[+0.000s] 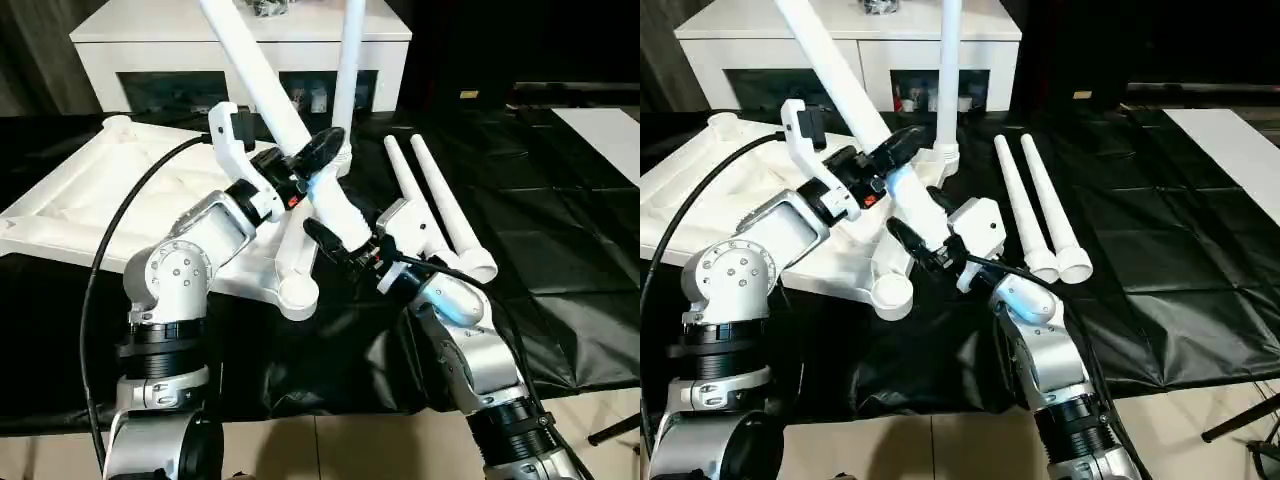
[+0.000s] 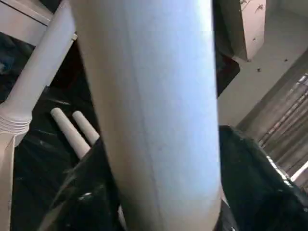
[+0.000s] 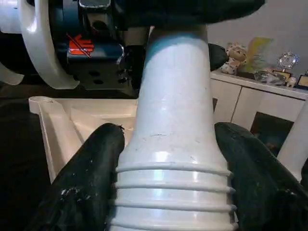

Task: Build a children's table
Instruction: Pick table leg

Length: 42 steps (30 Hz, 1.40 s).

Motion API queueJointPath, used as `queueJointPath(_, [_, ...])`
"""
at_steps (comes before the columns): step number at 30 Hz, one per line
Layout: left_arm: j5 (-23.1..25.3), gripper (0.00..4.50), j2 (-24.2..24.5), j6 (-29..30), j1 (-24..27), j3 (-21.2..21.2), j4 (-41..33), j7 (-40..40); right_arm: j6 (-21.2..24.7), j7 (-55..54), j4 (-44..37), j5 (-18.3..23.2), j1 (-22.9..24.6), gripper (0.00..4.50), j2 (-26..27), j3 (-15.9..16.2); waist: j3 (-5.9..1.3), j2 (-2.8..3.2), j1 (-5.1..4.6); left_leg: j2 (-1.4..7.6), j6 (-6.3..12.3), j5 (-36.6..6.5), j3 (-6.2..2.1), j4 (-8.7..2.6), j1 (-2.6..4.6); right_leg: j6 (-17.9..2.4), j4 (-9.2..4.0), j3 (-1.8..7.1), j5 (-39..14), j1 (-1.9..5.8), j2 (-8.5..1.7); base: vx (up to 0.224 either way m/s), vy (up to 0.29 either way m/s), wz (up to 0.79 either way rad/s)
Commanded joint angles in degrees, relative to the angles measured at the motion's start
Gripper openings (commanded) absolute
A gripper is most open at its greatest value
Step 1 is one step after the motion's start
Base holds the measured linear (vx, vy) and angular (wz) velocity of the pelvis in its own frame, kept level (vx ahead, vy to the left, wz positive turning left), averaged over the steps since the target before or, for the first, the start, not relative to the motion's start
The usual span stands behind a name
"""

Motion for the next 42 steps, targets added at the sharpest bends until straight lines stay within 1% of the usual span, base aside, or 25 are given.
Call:
queueJointPath(1, [0.0, 2.61, 0.5, -0.1, -0.7, -0.2, 0.5, 0.2, 0.2, 0.4, -1.4, -0.2, -0.3, 2.74, -0.2, 0.3, -3.96, 0.26, -0.23, 0.43, 1.27, -8.4, -0.06, -3.63, 0.32, -11.9, -4.32, 2.26, -0.1, 3.51, -3.03, 0.0, 0.0, 0.0])
queueJointPath(2, [0.0, 2.47, 0.6, -0.1, -0.7, -0.3, 0.4, 0.2, 0.3, 0.3, -1.5, -0.2, -0.3, 2.74, -0.2, 0.3, -3.96, 0.34, -0.18, 0.44, 1.24, -8.4, -0.1, -3.65, 0.33, -11.9, -4.26, 2.25, -0.2, 3.51, -3.05, 0.0, 0.0, 0.0])
queueJointPath(5, [-0.4, 2.39, 0.8, -0.5, -0.8, 0.2, 0.1, 0.1, 0.3, 0.2, -1.2, -0.9, -0.6, 2.74, -0.7, 0.6, -3.97, 0.4, -0.16, 0.46, 1.15, -8.1, -0.07, -3.62, 0.36, -12.1, -4.22, 2.26, 0.4, 3.45, -3.04, 0.0, 0.0, 0.0])
queueJointPath(6, [-0.4, 2.19, 0.8, -0.4, -0.8, 0.2, 0.1, 0.1, 0.3, 0.3, -1.2, -0.8, -0.7, 3.09, -0.7, 0.7, -3.98, 0.38, -0.16, 0.45, 1.19, -8.1, -0.07, -3.6, 0.34, -12.1, -4.22, 2.27, 0.5, 3.5, -3.06, 0.0, 0.0, 0.0])
queueJointPath(7, [-0.5, 2.18, 0.9, -0.4, -0.8, 0.3, 0.1, 0.1, 0.3, 0.4, -1.2, -0.7, -0.7, 3.3, -0.8, 0.7, -3.97, 0.39, -0.14, 0.44, 1.19, -8.1, -0.06, -3.6, 0.34, -12.1, -4.22, 2.26, 0.4, 3.49, -3.06, 0.0, 0.0, 0.0])
queueJointPath(10, [-0.3, 2.12, 1.4, -0.5, -1.0, 0.3, 0.2, -0.1, 1.9, 1.3, -1.5, 1.4, -0.9, 3.53, -0.8, -0.1, -3.98, 0.35, -0.2, 0.43, 1.39, -8.1, -0.08, -3.6, 0.24, -12.1, -4.18, 2.27, 0.5, 3.57, -3.03, 0.0, 0.0, 0.0])
queueJointPath(12, [-0.4, 2.03, 1.7, -0.6, -1.3, 0.5, 0.4, -0.1, 4.5, 1.9, -2.3, 3.3, -1.5, 3.77, -0.9, -0.9, -3.97, 0.48, -0.23, 0.41, 1.51, -8.2, -0.14, -3.65, 0.35, -11.9, -4.2, 2.25, 0.6, 3.63, -2.97, 0.0, 0.0, 0.0])
queueJointPath(14, [-0.2, 2.0, 2.3, -0.8, -1.5, 0.3, 0.7, -0.4, 10.5, 3.7, -3.7, 7.4, -2.5, 3.9, -1.5, -2.3, -3.94, 0.53, -0.32, 0.39, 1.62, -8.3, -0.15, -3.67, 0.45, -12.1, -4.18, 2.22, 0.9, 3.62, -2.84, 0.0, 0.0, 0.0])
queueJointPath(15, [-0.2, 1.99, 2.5, -0.8, -1.6, 0.3, 0.8, -0.6, 14.2, 5.3, -4.6, 10.5, -3.0, 3.92, -2.1, -3.2, -4.01, 0.53, -0.26, 0.44, 1.78, -8.2, -0.15, -3.61, 0.45, -12.3, -4.15, 2.26, 1.2, 3.63, -2.9, 0.0, 0.0, 0.0])
queueJointPath(16, [-0.1, 1.98, 2.9, -0.9, -1.9, 0.3, 1.3, -0.9, 24.0, 8.3, -6.2, 19.5, -4.5, 3.93, -3.6, -6.1, -4.0, 0.59, -0.23, 0.46, 1.83, -8.2, -0.17, -3.64, 0.45, -12.3, -4.13, 2.25, 1.3, 3.66, -2.93, 0.0, 0.0, 0.0])
queueJointPath(17, [-0.1, 1.98, 3.0, -0.9, -2.0, 0.3, 1.4, -1.0, 25.9, 8.9, -6.4, 21.4, -4.8, 3.93, -4.0, -6.8, -4.01, 0.57, -0.16, 0.36, 2.38, -8.4, -0.28, -3.65, 0.58, -12.3, -4.1, 2.23, 1.4, 3.9, -2.78, 0.0, 0.0, 0.0])
queueJointPath(18, [-0.1, 1.97, 3.0, -0.9, -2.0, 0.3, 1.5, -1.0, 27.1, 9.2, -6.5, 22.5, -5.0, 3.93, -4.2, -7.2, -4.08, 0.67, 0.03, 0.46, 2.38, -8.0, -0.22, -3.55, 0.59, -12.4, -4.16, 2.25, 1.6, 3.68, -2.92, 0.0, 0.0, 0.0])
queueJointPath(19, [-0.1, 1.97, 3.5, -0.9, -2.2, 0.0, 1.7, -1.4, 30.8, 10.4, -5.9, 26.2, -6.5, 3.93, -5.6, -9.4, -4.13, 0.61, 0.12, 0.51, 1.89, -7.1, -0.2, -3.53, 0.37, -12.6, -4.09, 2.2, 2.2, 3.69, -3.06, 0.0, 0.0, 0.0])
queueJointPath(20, [-0.1, 1.97, 3.5, -0.9, -2.2, 0.0, 1.7, -1.4, 31.0, 10.5, -5.8, 26.3, -6.5, 3.93, -5.7, -9.5, -4.15, 0.54, 0.07, 0.36, 1.93, -7.0, -0.15, -3.51, 0.43, -12.8, -4.12, 2.19, 2.3, 3.8, -2.97, 0.0, 0.0, 0.0])
queueJointPath(22, [-0.1, 1.97, 4.2, -0.7, -2.4, -0.8, 1.8, -2.7, 35.1, 12.9, -2.7, 27.4, -9.2, 3.93, -9.5, -11.5, -4.31, 0.44, 0.28, 0.41, 1.5, -5.7, -0.16, -3.39, 0.36, -13.4, -3.97, 2.11, 3.0, 3.91, -3.06, 0.0, 0.0, 0.0])
queueJointPath(23, [-0.1, 1.97, 4.2, -0.7, -2.4, -0.8, 1.8, -2.7, 35.1, 12.9, -2.7, 27.4, -9.2, 3.93, -9.5, -11.5, -4.32, 0.38, 0.28, 0.36, 1.37, -5.2, -0.16, -3.33, 0.25, -13.5, -3.9, 2.1, 3.5, 3.97, -3.03, 0.0, 0.0, 0.0])
queueJointPath(24, [-0.1, 1.97, 4.3, -0.7, -2.4, -0.9, 1.7, -2.9, 36.2, 13.3, -2.3, 27.6, -9.6, 3.93, -10.1, -11.7, -4.31, 0.39, 0.4, 0.35, 1.33, -4.8, -0.04, -3.25, 0.22, -13.6, -3.91, 2.15, 3.9, 3.88, -3.13, 0.0, 0.0, 0.0])
queueJointPath(25, [-0.2, 1.97, 4.4, -0.6, -2.4, -1.0, 1.7, -3.1, 37.4, 13.7, -1.8, 27.9, -10.0, 3.93, -10.8, -12.0, -4.4, 0.27, 0.39, 0.26, 1.44, -4.2, -0.08, -3.2, 0.21, -13.8, -3.82, 2.08, 4.5, 4.06, -3.09, 0.0, 0.0, 0.0])
queueJointPath(28, [-0.3, 1.97, 4.9, -0.1, -2.4, -1.7, 1.4, -4.1, 46.7, 13.6, 1.4, 30.9, -13.6, 3.93, -14.4, -14.2, -4.37, 0.22, 0.39, 0.21, 1.57, -4.0, -0.05, -3.16, 0.28, -14.6, -3.89, 2.04, 3.9, 4.09, -3.07, 0.0, 0.0, 0.0])
queueJointPath(29, [-0.3, 1.97, 4.9, -0.1, -2.3, -1.8, 1.4, -4.2, 47.3, 13.5, 1.7, 31.1, -13.8, 3.93, -14.6, -14.2, -4.37, 0.22, 0.39, 0.21, 1.57, -4.0, -0.05, -3.16, 0.28, -14.6, -3.89, 2.04, 3.9, 4.09, -3.07, 0.0, 0.0, 0.0])
queueJointPath(30, [-0.5, 1.97, 5.3, 0.4, -2.3, -2.6, 1.1, -5.1, 51.0, 13.1, 2.8, 32.9, -15.5, 3.93, -15.5, -14.5, -4.4, 0.1, 0.49, 0.18, 1.51, -3.8, -0.02, -3.13, 0.24, -14.4, -3.88, 2.06, 3.6, 4.2, -3.13, 0.0, 0.0, 0.0])
queueJointPath(32, [-0.6, 1.97, 5.3, 0.5, -2.2, -2.7, 0.9, -5.3, 51.7, 13.4, 2.9, 33.3, -15.9, 3.93, -15.8, -14.4, -4.41, 0.05, 0.47, 0.2, 1.55, -3.5, 0.02, -3.08, 0.14, -14.3, -3.9, 2.03, 3.4, 4.18, -3.2, 0.0, 0.0, 0.0])
queueJointPath(36, [-0.9, 1.97, 5.8, 1.2, -2.1, -3.5, 0.4, -6.5, 53.7, 14.7, 4.3, 32.8, -18.3, 3.93, -16.1, -13.7, -4.5, 0.07, 0.61, 0.4, 1.51, -3.2, 0.06, -3.03, 0.33, -14.8, -3.79, 1.97, 3.8, 3.95, -3.24, 0.0, 0.0, 0.0])
queueJointPath(38, [-1.2, 1.97, 6.0, 1.6, -1.9, -3.8, 0.0, -7.1, 54.2, 15.6, 4.9, 32.2, -19.3, 3.93, -16.4, -12.8, -4.49, -0.11, 0.66, 0.42, 1.44, -3.4, 0.11, -3.04, 0.31, -14.9, -3.79, 1.98, 3.5, 4.0, -3.28, 0.0, 0.0, 0.0])
queueJointPath(42, [-2.3, 1.97, 6.7, 3.1, -1.1, -5.9, -1.5, -10.0, 55.4, 18.8, 4.2, 31.9, -20.0, 3.93, -17.2, -9.6, -4.53, 0.0, 0.98, 0.5, 1.42, -2.9, 0.1, -2.96, 0.33, -14.9, -3.61, 2.0, 4.0, 3.98, -3.37, 0.0, 0.0, 0.0])
